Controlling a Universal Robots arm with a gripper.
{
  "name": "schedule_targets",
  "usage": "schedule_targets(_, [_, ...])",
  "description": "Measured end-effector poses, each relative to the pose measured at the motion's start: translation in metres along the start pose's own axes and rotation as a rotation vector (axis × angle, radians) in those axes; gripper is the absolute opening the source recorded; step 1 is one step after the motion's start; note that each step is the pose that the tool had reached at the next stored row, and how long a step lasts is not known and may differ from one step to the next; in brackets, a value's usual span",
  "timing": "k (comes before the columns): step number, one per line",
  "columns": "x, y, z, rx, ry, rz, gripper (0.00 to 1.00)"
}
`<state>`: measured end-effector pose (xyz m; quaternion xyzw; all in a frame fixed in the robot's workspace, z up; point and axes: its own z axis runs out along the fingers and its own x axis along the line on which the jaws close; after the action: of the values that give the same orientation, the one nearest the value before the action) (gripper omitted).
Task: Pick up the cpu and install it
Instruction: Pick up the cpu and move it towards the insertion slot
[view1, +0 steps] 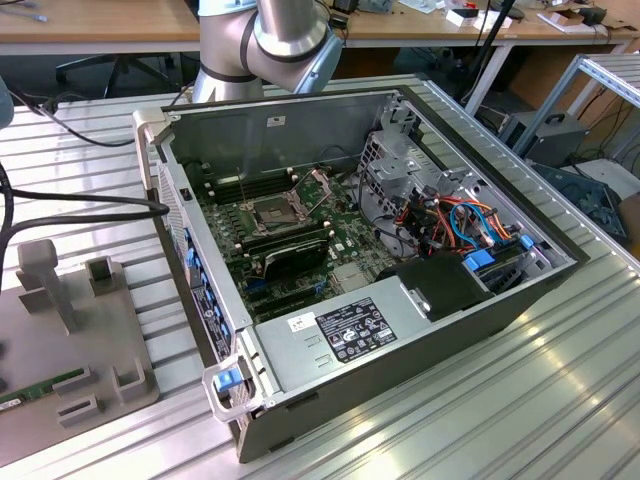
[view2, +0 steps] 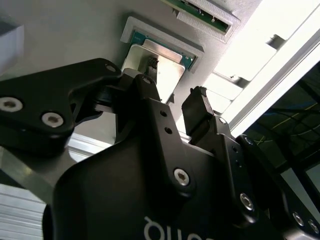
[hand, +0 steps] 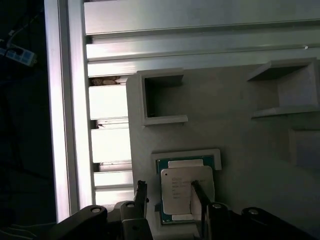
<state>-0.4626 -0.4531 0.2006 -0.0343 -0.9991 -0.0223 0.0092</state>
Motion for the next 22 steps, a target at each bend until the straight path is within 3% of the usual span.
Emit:
schedule_targets(9, [-0.0005,0.0001,-0.0034,0.0,0.0001,0.0,0.48])
schedule_targets(16, [-0.0089,0.0007,-0.0035,0.0009,0.0082,0.0,0.48])
schedule_targets(22, [-0.0098,0.0008,-0.0038,0.0008,0.0095,0.0,0.48])
